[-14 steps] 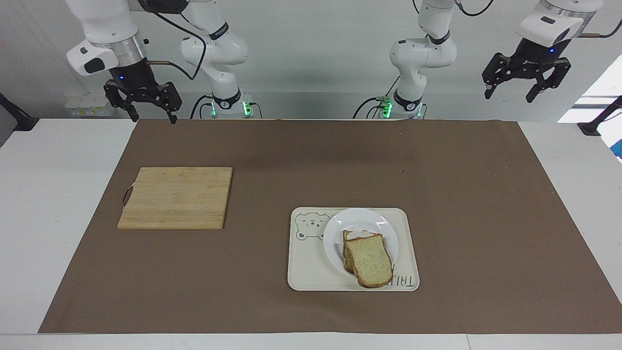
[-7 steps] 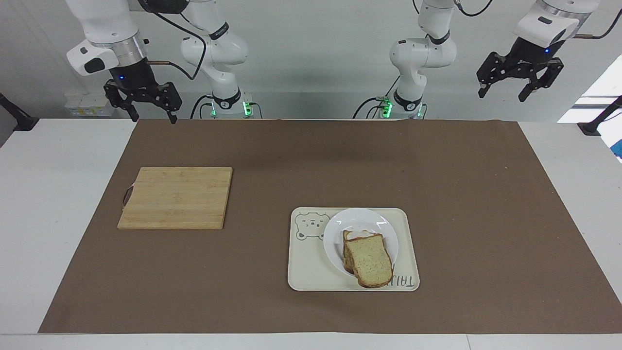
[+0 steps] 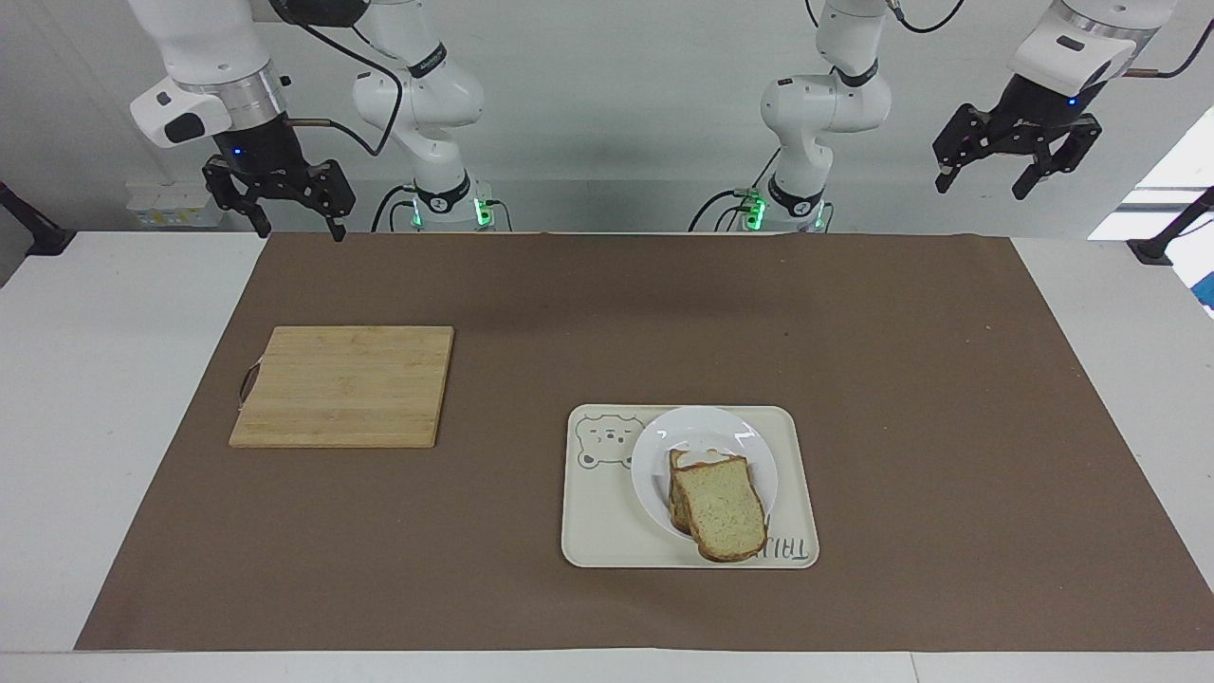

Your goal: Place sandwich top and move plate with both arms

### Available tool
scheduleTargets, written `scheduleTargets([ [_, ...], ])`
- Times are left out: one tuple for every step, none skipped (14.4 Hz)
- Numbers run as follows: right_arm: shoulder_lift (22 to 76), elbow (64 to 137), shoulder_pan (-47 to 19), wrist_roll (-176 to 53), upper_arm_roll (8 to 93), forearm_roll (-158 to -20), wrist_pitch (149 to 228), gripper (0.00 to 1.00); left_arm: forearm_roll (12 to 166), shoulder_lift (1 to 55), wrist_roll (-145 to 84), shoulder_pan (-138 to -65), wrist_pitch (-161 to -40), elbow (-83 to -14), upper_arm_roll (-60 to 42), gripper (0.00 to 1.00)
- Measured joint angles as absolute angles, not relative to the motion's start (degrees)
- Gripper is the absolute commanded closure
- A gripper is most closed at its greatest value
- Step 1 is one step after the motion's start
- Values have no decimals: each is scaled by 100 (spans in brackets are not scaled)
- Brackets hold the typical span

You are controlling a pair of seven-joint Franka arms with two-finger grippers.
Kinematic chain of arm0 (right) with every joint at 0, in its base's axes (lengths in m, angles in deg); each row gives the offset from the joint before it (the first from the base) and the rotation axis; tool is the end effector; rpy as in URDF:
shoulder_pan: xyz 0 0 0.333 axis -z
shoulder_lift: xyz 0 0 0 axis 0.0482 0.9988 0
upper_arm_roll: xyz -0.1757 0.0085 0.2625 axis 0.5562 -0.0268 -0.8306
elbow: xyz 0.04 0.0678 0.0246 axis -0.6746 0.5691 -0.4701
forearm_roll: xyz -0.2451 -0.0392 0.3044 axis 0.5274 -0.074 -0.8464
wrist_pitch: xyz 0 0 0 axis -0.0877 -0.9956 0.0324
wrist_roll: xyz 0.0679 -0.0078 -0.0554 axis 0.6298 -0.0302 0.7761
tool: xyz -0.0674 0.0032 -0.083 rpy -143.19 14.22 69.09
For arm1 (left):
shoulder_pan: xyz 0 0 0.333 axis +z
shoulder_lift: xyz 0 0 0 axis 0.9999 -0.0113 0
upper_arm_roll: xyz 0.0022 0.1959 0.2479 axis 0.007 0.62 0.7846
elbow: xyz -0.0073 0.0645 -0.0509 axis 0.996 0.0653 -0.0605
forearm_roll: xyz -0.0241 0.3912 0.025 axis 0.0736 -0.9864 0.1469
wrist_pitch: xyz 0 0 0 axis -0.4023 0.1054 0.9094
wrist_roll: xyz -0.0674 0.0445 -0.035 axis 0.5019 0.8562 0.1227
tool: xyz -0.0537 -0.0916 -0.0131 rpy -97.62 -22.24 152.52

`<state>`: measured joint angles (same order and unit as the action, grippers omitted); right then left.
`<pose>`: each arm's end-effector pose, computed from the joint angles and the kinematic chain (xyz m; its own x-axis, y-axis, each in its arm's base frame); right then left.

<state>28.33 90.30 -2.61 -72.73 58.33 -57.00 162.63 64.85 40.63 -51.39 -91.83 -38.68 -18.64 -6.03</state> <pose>0.5268 -0.0113 0.6491 0.9963 -0.0620 0.0596 -0.0634 -0.9978 0.0219 0.5112 -0.0294 0.7141 0.9887 -0.1500 0.0012 -0.1500 -0.9884 0.0255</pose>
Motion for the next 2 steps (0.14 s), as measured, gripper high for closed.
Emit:
scheduleTargets([
  [2833,9030,-261,-7273,5833,-5700,16263,0,6485,4063,-5139,-9183,-3868,-1864,-598,0],
  [2833,9030,-262,-7273,5833,-5700,16263,0,6485,4063,-5139,-9183,-3868,-1864,-598,0],
])
